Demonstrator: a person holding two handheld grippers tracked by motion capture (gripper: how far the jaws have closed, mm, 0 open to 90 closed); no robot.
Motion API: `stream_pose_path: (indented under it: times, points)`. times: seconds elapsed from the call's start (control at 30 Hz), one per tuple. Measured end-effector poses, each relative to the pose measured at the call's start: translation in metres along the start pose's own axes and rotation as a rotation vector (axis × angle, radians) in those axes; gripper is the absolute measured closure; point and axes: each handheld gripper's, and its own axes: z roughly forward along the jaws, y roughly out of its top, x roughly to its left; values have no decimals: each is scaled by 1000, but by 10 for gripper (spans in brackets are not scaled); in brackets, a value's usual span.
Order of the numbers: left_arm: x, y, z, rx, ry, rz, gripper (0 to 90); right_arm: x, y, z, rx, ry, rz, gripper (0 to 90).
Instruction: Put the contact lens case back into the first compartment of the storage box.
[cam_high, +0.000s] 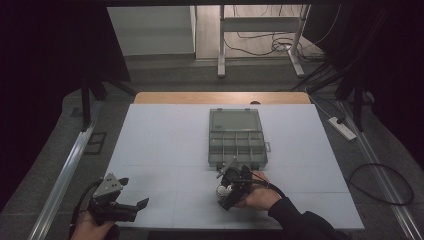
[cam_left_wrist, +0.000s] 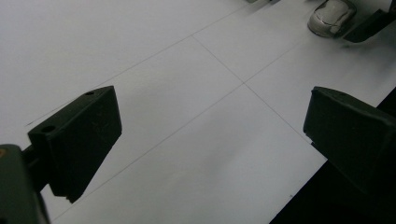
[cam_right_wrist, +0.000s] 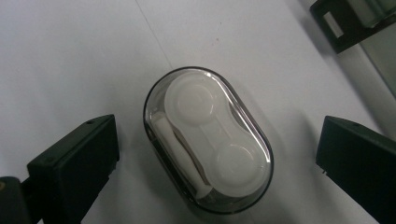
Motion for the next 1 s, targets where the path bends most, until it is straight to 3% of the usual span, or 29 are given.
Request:
stream_pose_path:
  times: [0.2, 0.3, 0.37, 0.4, 0.53, 0.67, 1.0]
  points:
    - [0, 0, 0, -2, 1, 1, 43, 0, 0, 3, 9, -11, -17, 2]
    - [0, 0, 0, -2, 1, 1, 43, 0, 0, 1, -1, -1, -31, 55]
    - [0, 0, 0, 1, 2, 4, 43, 0, 0, -1, -14, 10, -50, 150]
    - [0, 0, 0, 1, 2, 4, 43, 0, 0, -1, -14, 10, -50, 150]
    - [0, 0, 0, 1, 2, 4, 43, 0, 0, -7, -40, 35, -96, 396]
    - [-1, 0, 0, -2, 4, 4, 43, 0, 1, -9, -32, 38, -123, 487]
    - [-1, 0, 0, 0, 6, 8, 43, 2, 3, -10, -39, 29, -96, 488]
